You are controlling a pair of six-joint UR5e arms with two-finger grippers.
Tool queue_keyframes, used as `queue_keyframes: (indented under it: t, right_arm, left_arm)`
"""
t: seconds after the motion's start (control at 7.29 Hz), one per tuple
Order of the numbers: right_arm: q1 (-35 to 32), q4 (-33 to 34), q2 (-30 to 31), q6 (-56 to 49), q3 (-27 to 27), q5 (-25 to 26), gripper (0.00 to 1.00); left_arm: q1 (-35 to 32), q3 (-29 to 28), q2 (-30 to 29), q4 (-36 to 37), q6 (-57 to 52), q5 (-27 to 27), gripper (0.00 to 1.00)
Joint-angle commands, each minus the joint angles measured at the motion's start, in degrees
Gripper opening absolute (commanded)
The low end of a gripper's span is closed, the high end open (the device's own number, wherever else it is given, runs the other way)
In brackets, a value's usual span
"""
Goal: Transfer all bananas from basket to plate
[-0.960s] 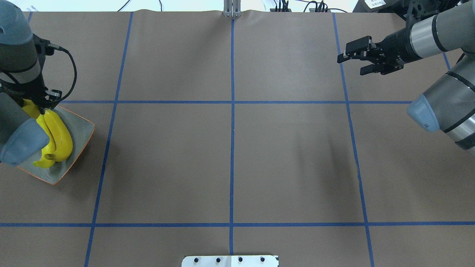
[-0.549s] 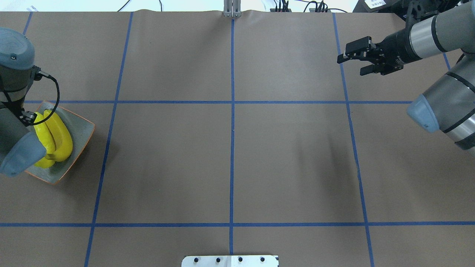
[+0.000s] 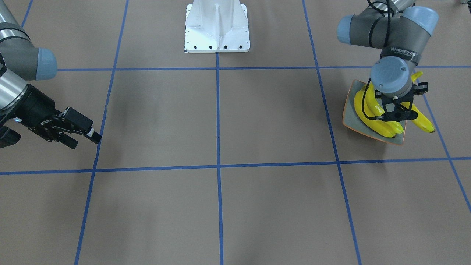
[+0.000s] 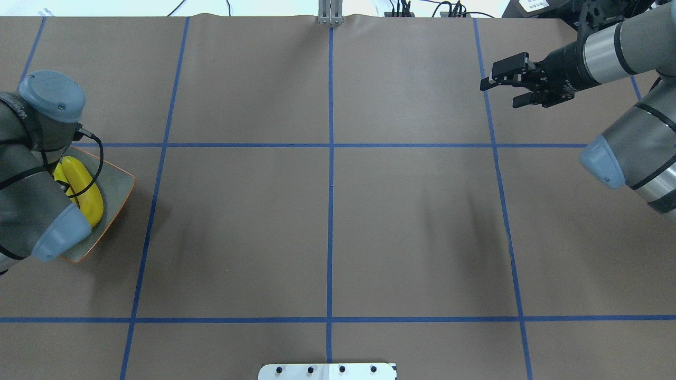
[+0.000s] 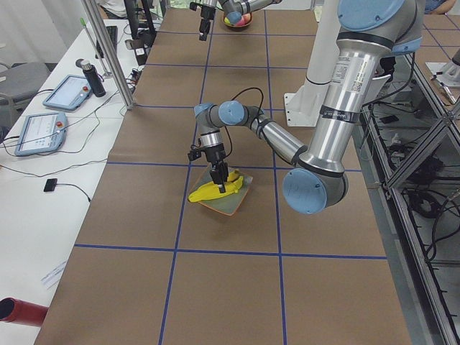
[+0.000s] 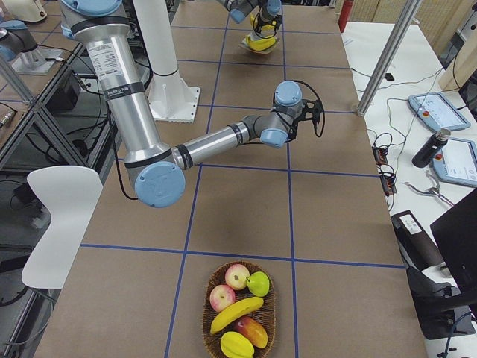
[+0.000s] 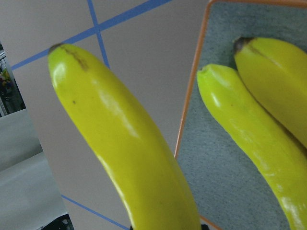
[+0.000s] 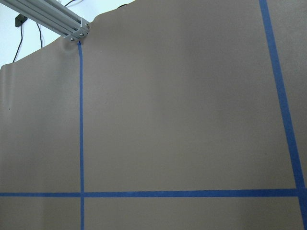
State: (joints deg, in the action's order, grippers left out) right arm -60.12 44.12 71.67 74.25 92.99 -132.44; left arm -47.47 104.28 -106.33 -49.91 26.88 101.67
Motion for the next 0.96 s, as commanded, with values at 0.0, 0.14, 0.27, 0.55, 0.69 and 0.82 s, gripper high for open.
queue_keyframes:
  t: [0.0,0.14,0.27,0.55,0.69,0.82]
  right_arm:
    - [0.0,-0.2,0.2,0.0,0.0,0.0,1.00]
    - [0.0,-1.2,0.3,0.0,-0.3,0.1,1.00]
    - [0.0,-1.3,0.4,0.1,-0.2,0.0,1.00]
    - [0.0,-1.3,0.4,0.1,0.0,0.0,1.00]
    - [0.0,-1.3,0.4,0.1,0.0,0.1,1.00]
    - [0.0,-1.3,0.3,0.3,0.0,0.0,1.00]
  left_arm:
    - [0.7,-1.2,-0.1,0.1,0.4,0.5,0.00]
    - [0.8,-1.4,-0.1,0.2,0.3,0.5,0.00]
    - [0.8,-1.3,0.0,0.2,0.3,0.6,0.00]
    - [0.9,-1.4,0.1,0.2,0.2,3.3,0.00]
    - [1.4,-1.5,0.4,0.0,0.3,3.4,0.24]
    - [1.5,-1.4,0.4,0.1,0.3,3.4,0.61]
